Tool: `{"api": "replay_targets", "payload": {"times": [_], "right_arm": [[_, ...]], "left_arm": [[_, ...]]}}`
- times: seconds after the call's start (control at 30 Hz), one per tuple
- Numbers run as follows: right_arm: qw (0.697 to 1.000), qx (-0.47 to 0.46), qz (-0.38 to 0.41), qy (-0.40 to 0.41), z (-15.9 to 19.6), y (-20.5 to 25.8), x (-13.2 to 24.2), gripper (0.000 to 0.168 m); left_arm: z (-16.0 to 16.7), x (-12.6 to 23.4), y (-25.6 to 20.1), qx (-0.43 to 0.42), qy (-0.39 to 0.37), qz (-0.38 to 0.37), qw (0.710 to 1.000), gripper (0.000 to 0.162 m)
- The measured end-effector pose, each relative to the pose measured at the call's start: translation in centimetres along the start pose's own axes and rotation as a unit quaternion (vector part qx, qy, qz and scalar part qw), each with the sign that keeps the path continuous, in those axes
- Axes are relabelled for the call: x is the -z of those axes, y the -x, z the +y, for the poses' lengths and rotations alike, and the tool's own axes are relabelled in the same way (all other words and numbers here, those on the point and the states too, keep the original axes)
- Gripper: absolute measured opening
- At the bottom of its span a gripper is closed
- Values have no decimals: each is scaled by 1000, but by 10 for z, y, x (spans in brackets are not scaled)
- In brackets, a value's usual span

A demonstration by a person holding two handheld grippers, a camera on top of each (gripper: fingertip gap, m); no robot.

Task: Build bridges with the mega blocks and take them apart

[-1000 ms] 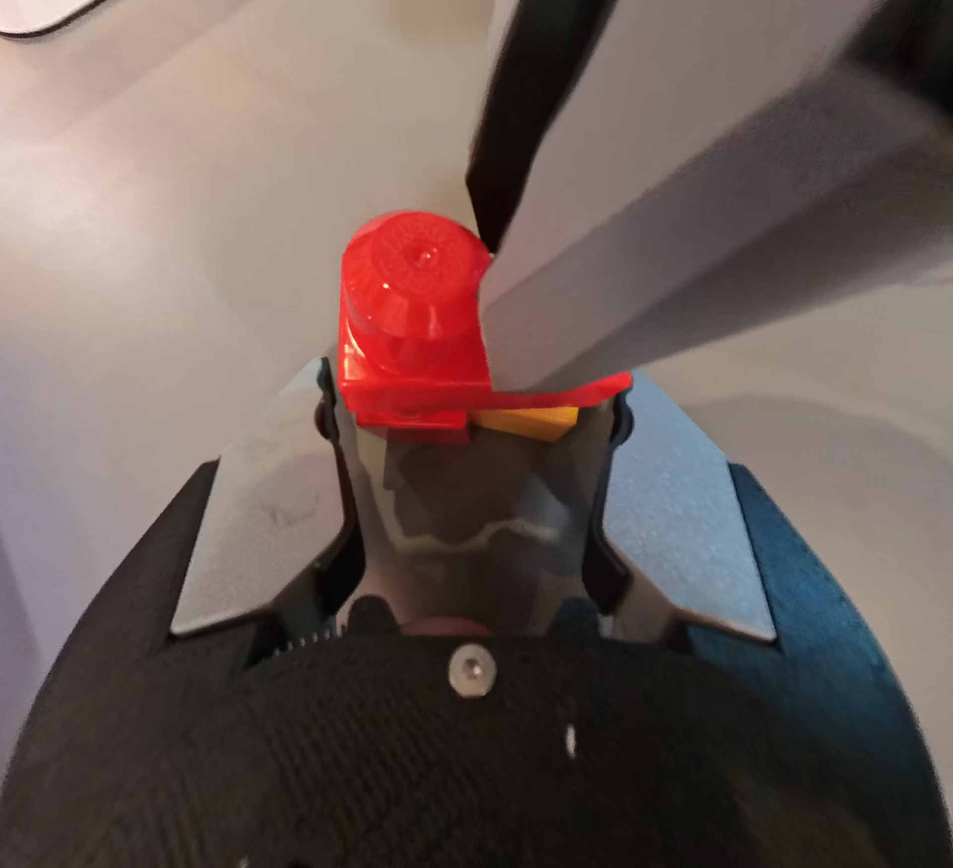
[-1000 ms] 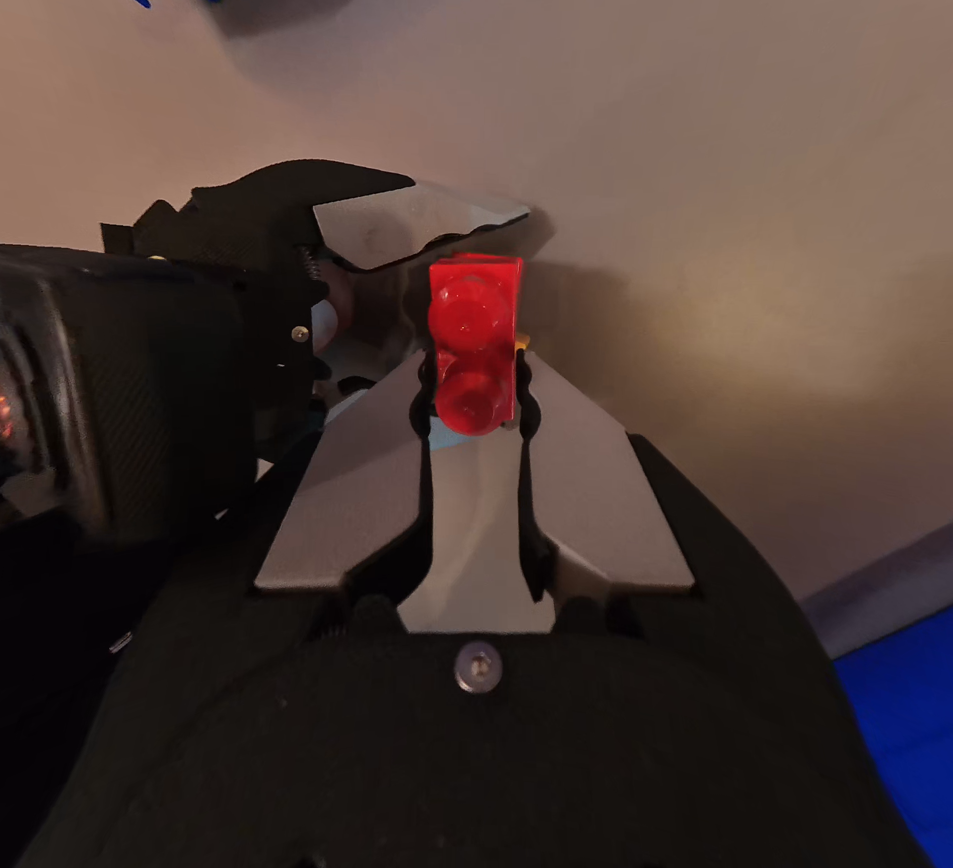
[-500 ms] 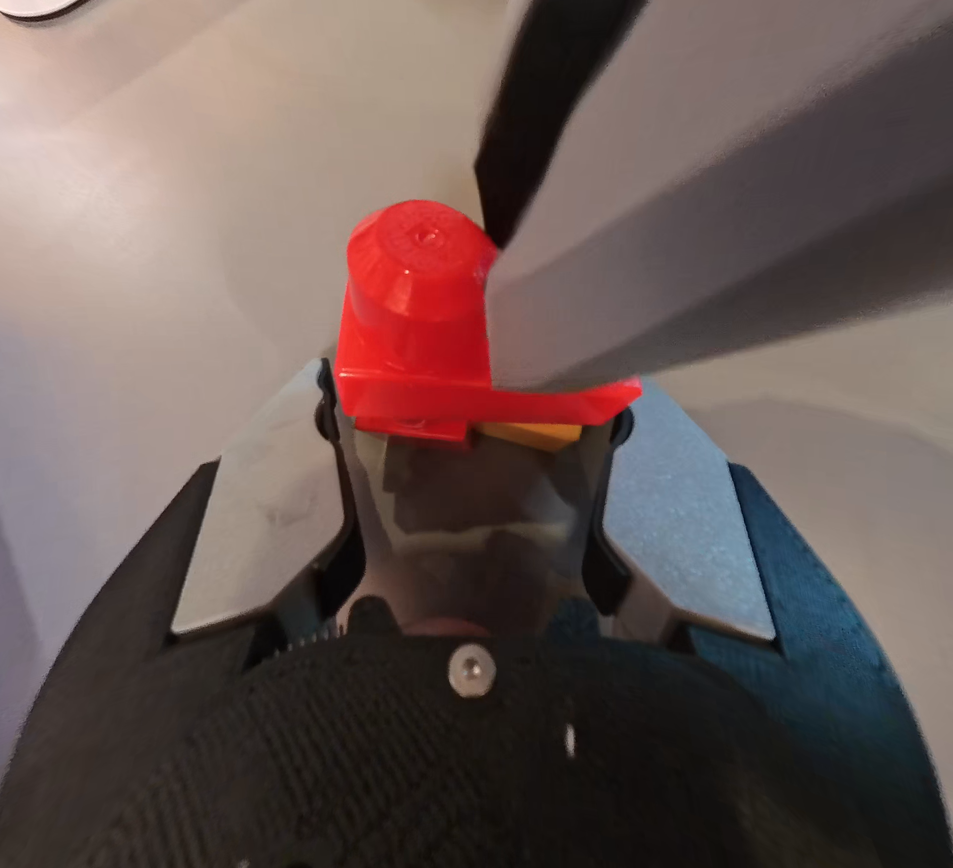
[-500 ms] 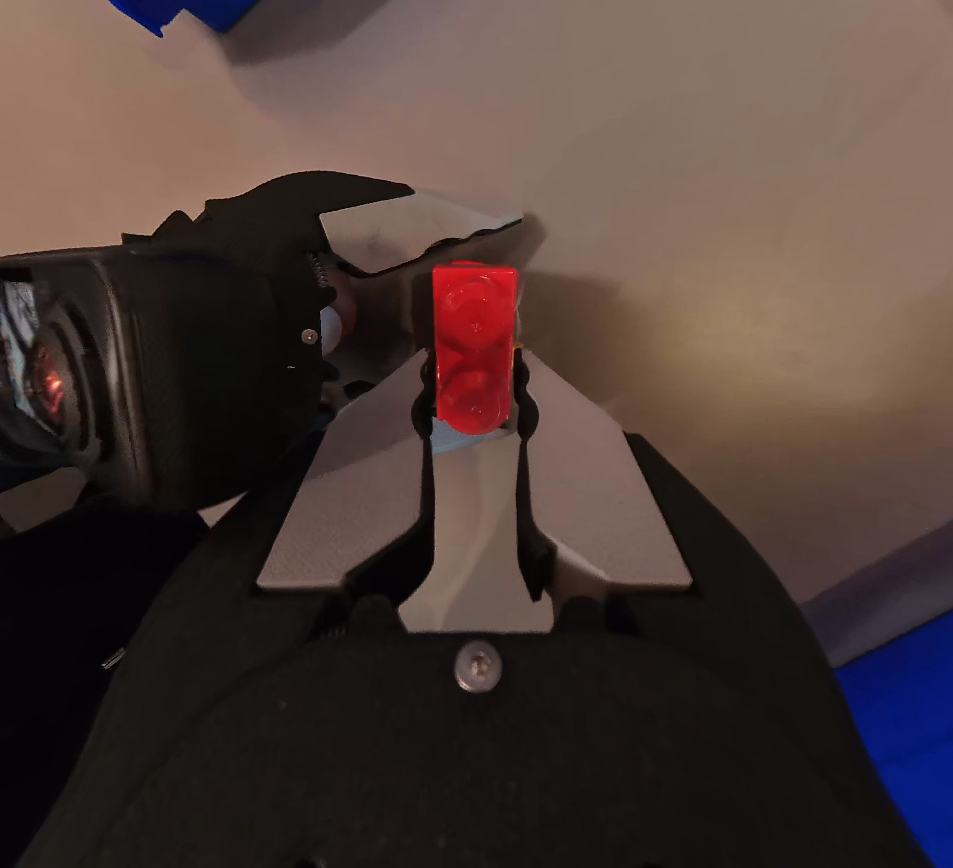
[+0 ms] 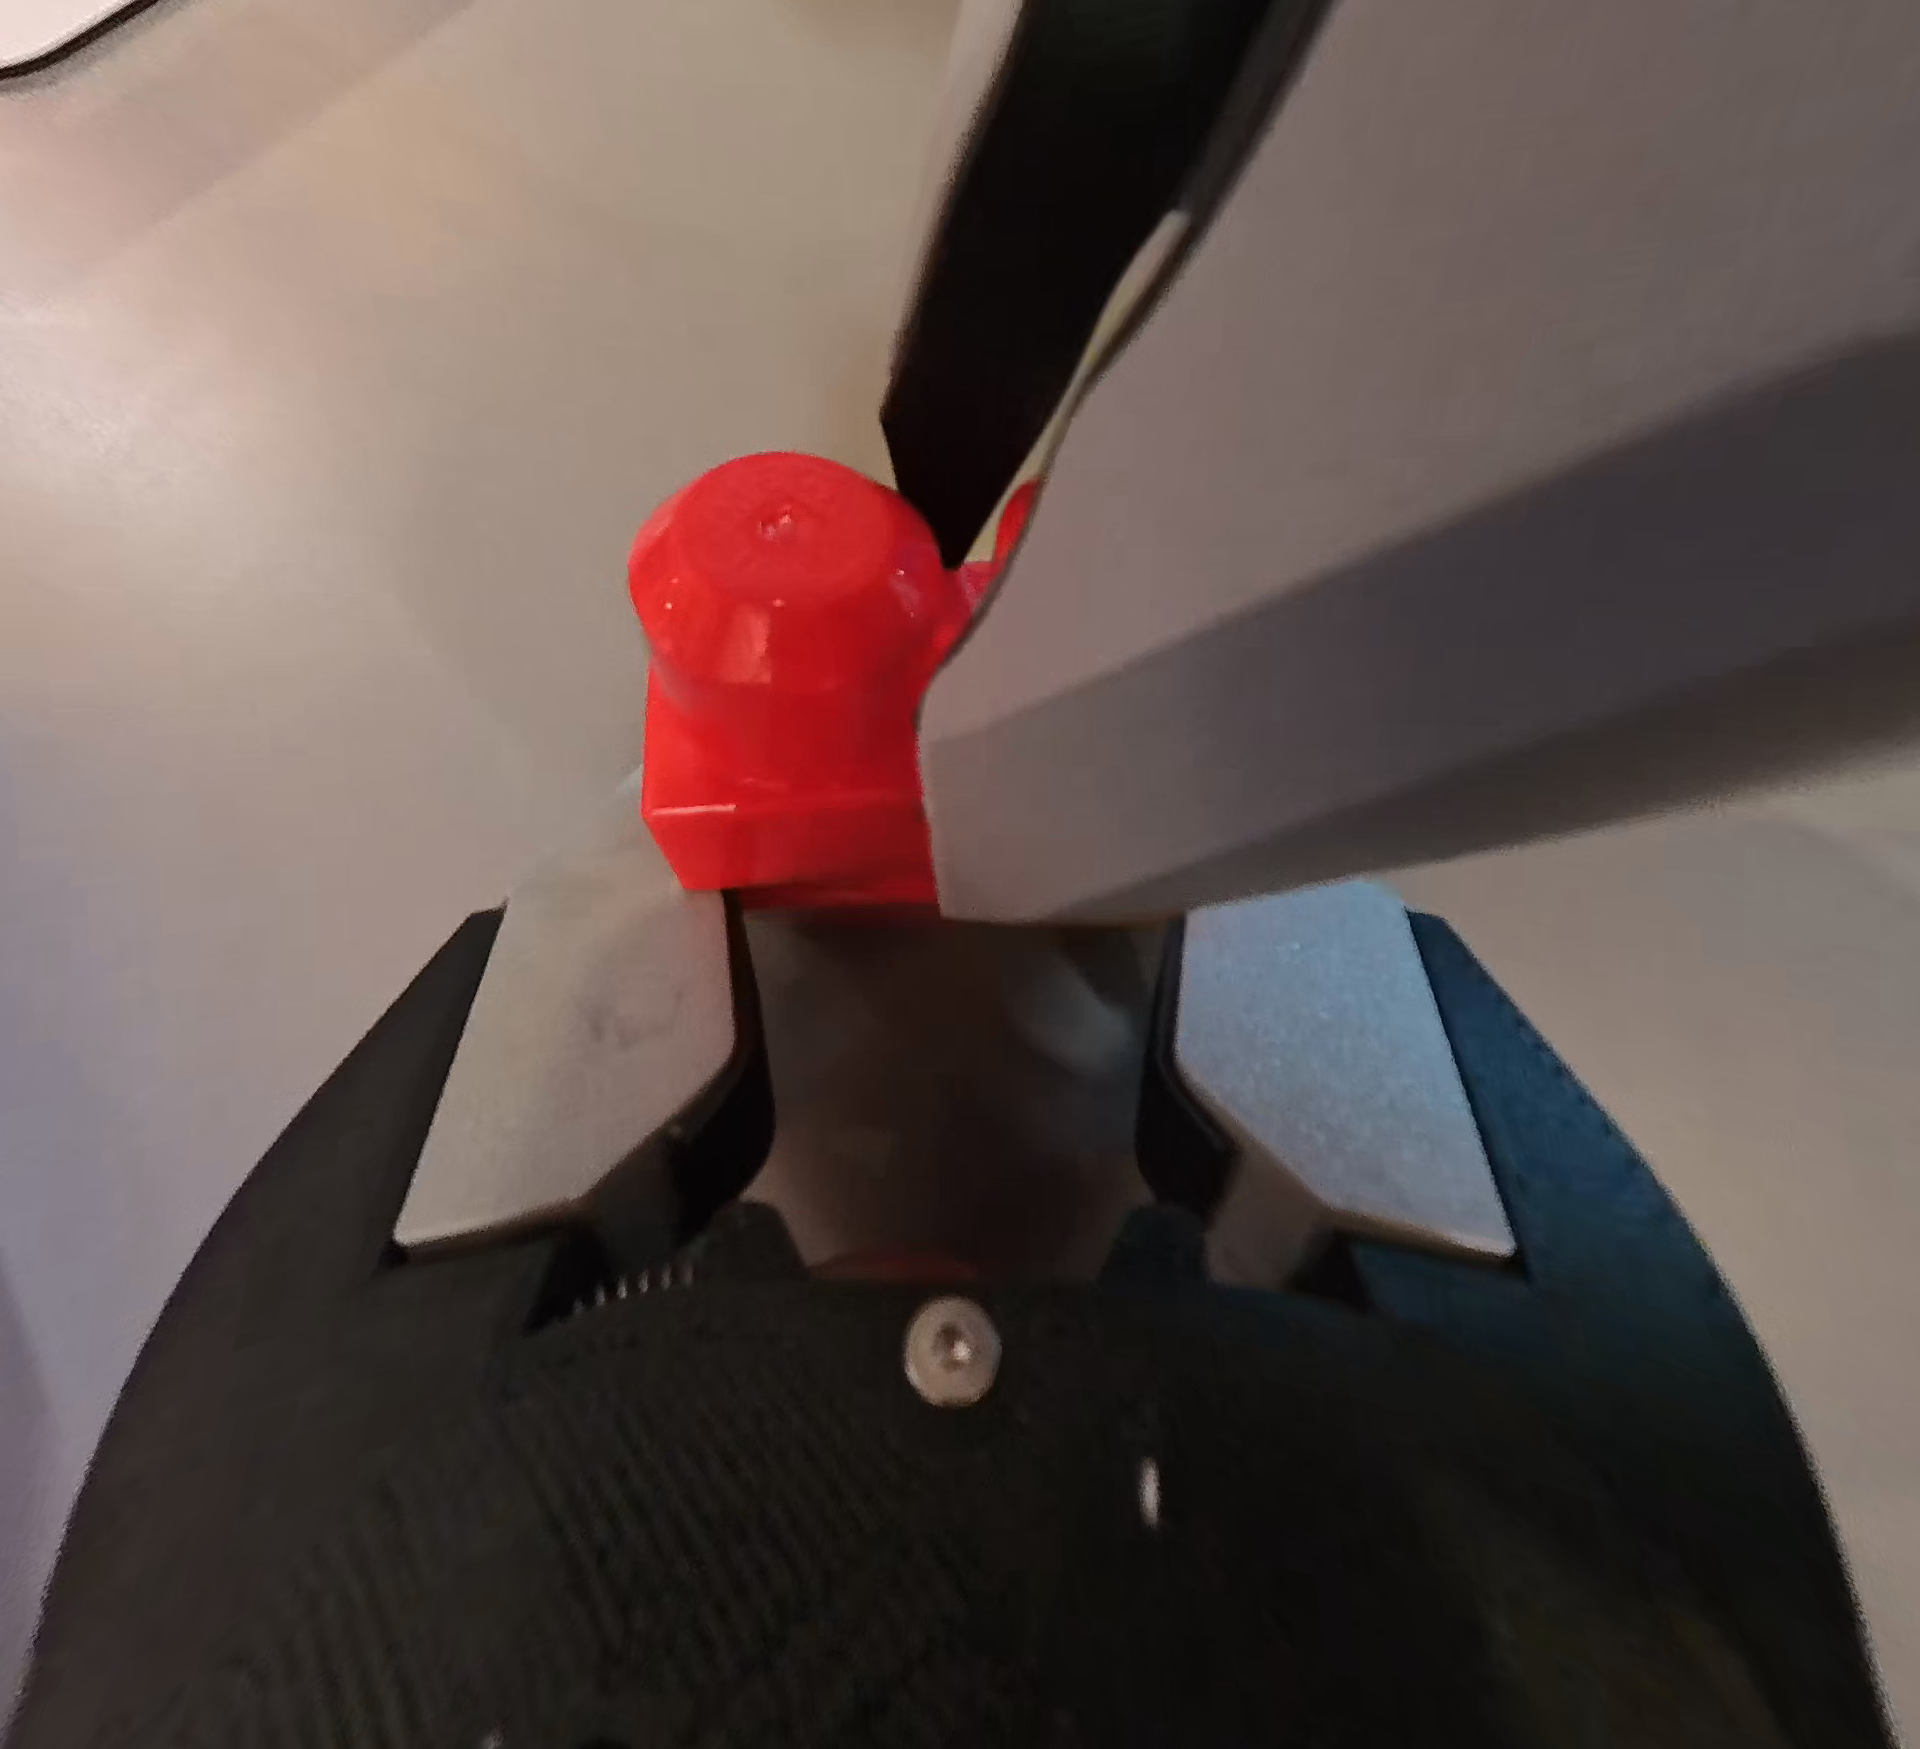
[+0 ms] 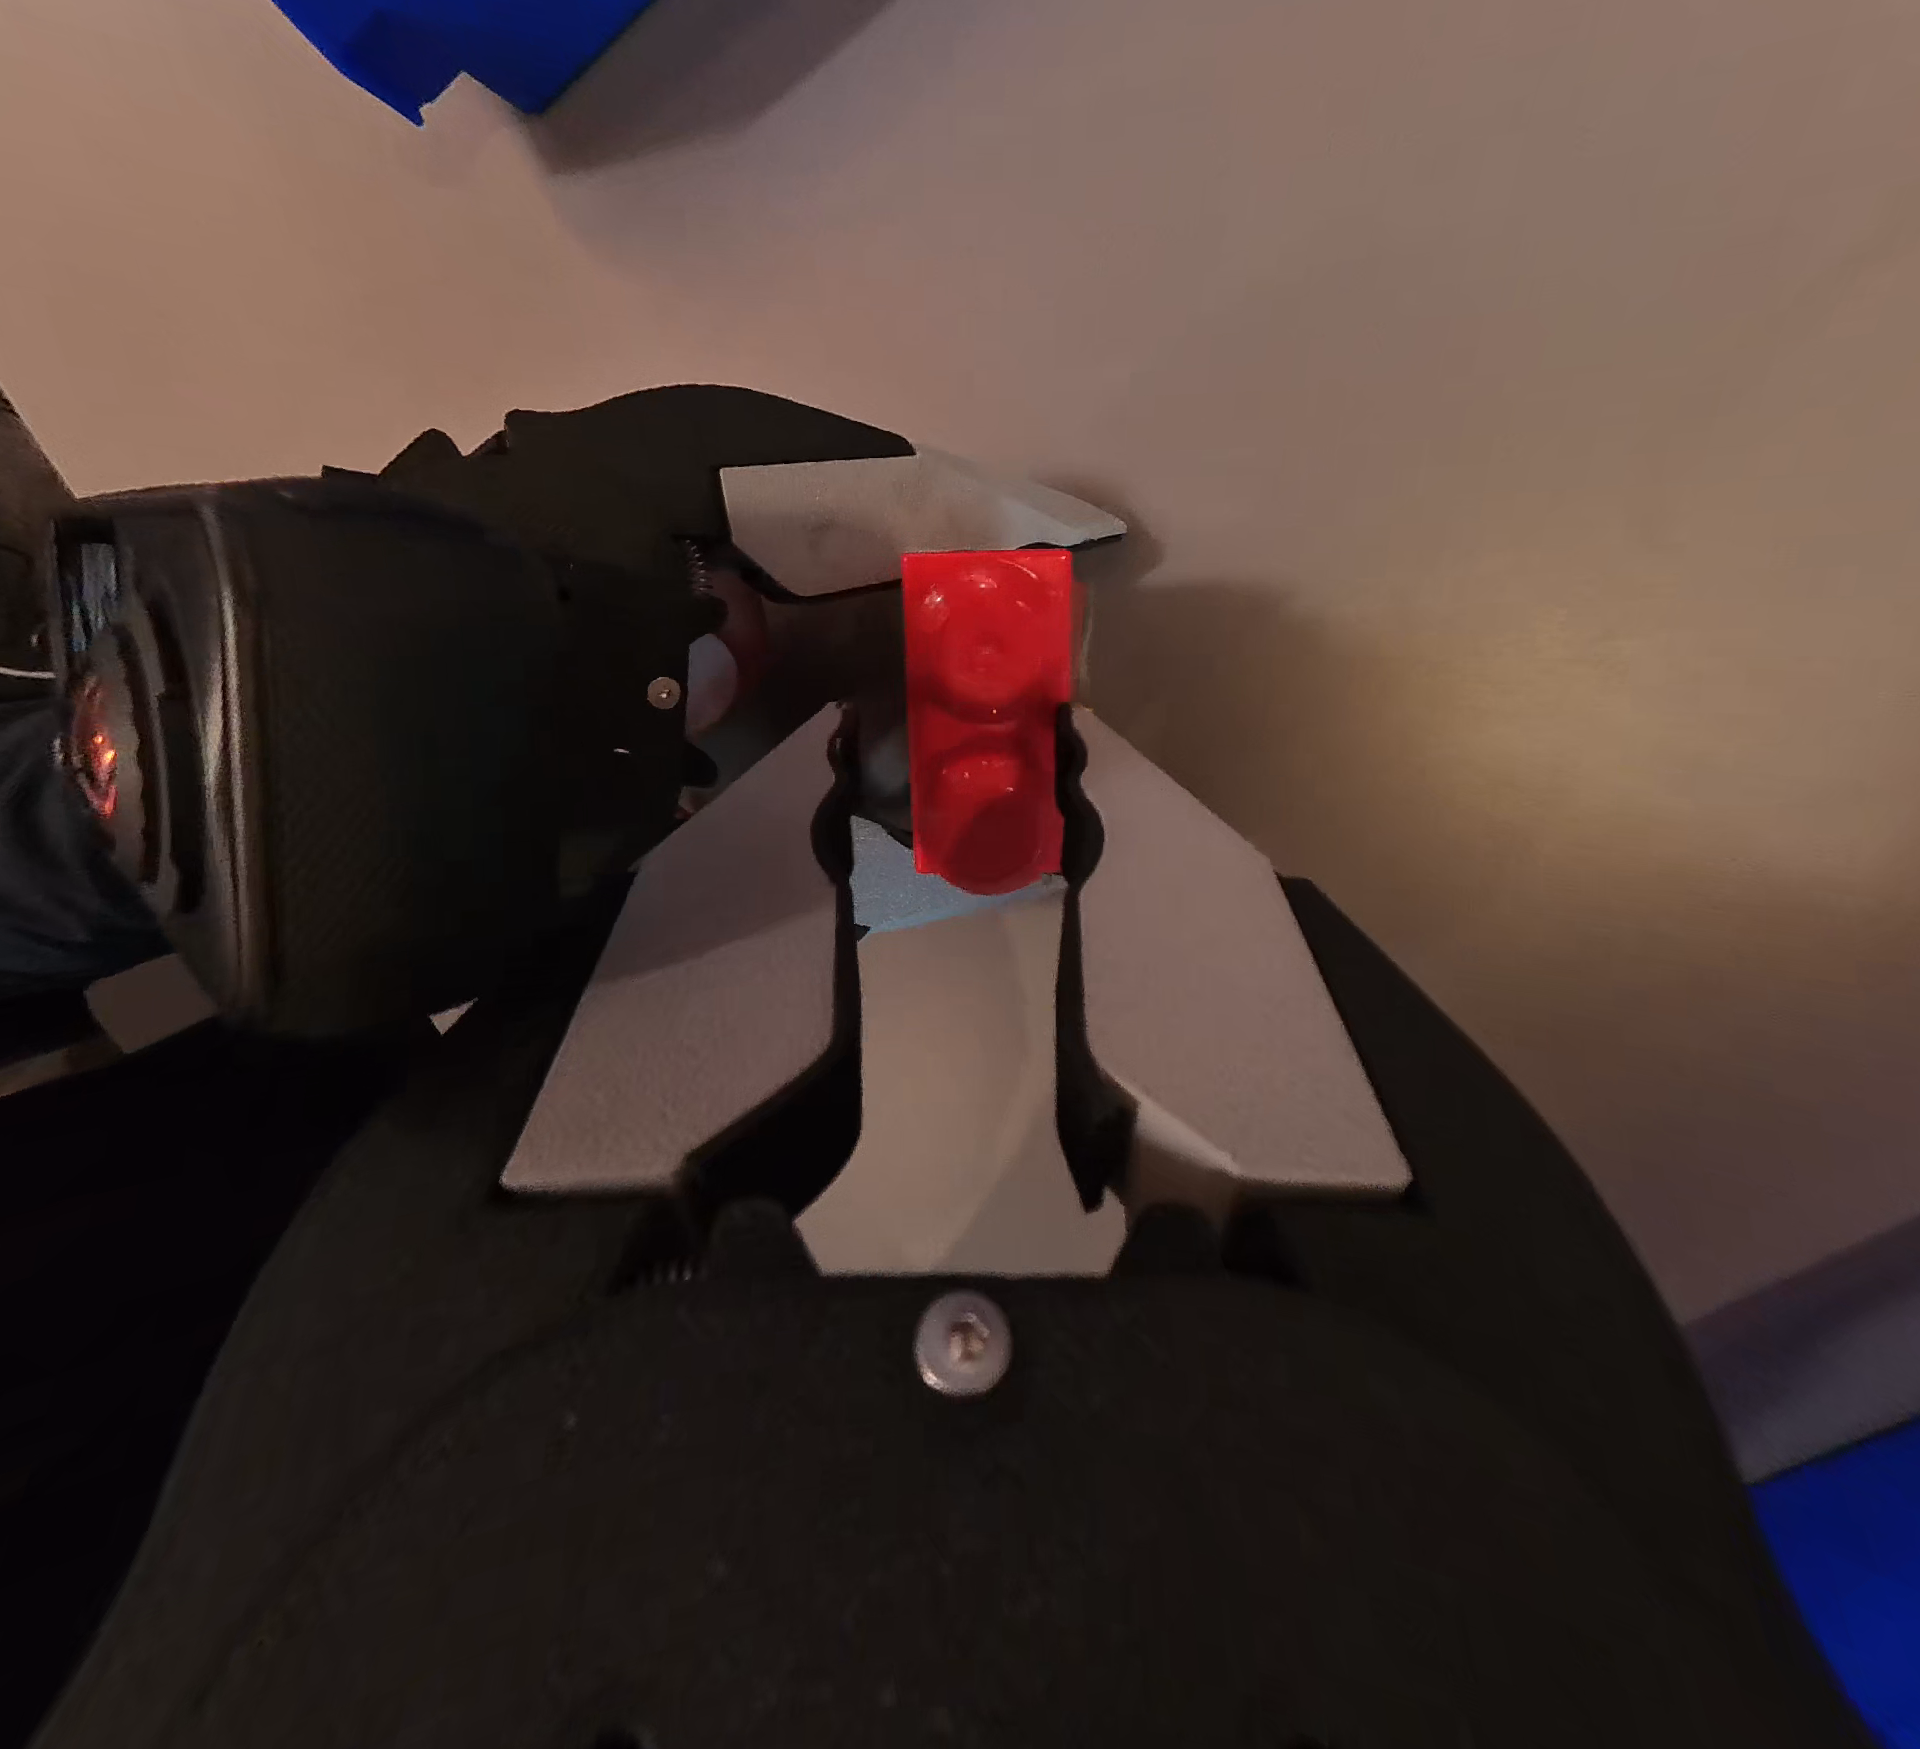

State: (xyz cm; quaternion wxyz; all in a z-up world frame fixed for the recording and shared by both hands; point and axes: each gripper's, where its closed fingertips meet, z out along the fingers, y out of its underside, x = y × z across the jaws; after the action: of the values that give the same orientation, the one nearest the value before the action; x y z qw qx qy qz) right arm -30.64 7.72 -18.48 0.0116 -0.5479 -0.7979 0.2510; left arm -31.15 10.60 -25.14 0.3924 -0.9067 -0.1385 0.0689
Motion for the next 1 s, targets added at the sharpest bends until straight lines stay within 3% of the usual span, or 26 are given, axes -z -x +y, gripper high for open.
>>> {"api": "replay_targets", "payload": {"times": [0.33,0.47,0.57,1.0], "right_arm": [[1000,7,10,1,5,-2,4,33],[999,19,34,11,7,-6,6,19],[998,27,46,21,9,-6,8,19],[984,74,105,123,15,-9,8,17]], "left_arm": [[-3,0,-4,-27,-7,2,1000,85],[-4,1,-8,-40,-10,9,999,85],[-4,1,-11,-41,-13,20,999,84],[-3,-1,-16,-14,-5,62,998,84]]}}
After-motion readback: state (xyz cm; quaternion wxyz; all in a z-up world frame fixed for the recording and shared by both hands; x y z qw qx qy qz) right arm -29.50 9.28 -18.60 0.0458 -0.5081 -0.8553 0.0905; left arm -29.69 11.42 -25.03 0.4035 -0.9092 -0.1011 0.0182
